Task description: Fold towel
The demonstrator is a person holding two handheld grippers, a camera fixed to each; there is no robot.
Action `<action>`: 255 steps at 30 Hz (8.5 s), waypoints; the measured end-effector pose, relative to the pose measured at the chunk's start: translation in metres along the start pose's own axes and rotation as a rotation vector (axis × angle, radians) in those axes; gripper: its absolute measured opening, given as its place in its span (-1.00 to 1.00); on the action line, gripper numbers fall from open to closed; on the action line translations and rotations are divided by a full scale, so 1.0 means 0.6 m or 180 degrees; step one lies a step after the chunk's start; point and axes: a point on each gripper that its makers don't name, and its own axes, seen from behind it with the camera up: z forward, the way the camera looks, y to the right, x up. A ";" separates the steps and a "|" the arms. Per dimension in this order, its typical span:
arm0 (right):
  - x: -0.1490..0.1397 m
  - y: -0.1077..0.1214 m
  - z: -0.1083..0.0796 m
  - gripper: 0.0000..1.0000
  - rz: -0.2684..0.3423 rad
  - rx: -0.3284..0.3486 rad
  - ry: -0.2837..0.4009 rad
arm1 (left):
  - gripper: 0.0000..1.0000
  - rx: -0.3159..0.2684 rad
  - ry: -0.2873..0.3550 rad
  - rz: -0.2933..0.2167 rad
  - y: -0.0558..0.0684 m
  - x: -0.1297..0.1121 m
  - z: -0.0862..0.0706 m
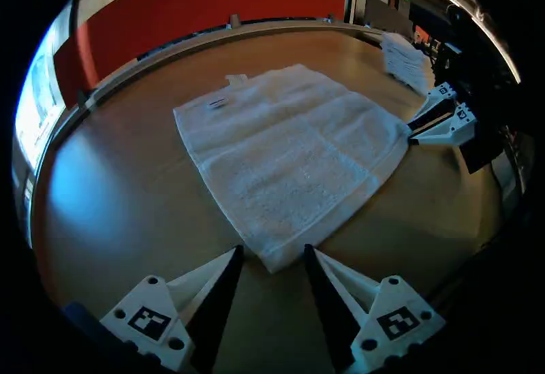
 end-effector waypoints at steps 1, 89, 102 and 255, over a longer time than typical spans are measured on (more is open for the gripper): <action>0.000 -0.001 0.000 -0.47 -0.0004 0.0003 0.0000 | 0.12 0.0002 -0.0001 -0.0002 0.002 0.000 0.001; 0.149 -0.009 -0.195 -0.84 0.0167 -0.0142 0.0554 | -0.71 -0.0121 0.0286 -0.0703 0.048 0.139 -0.195; 0.147 0.024 -0.156 -0.85 0.0250 -0.0166 0.0415 | -0.71 -0.0036 0.0327 -0.0806 0.009 0.161 -0.144; 0.014 0.074 -0.016 0.32 -0.0042 -0.0035 -0.0190 | 0.82 0.1052 0.0089 -0.1613 -0.081 -0.043 -0.175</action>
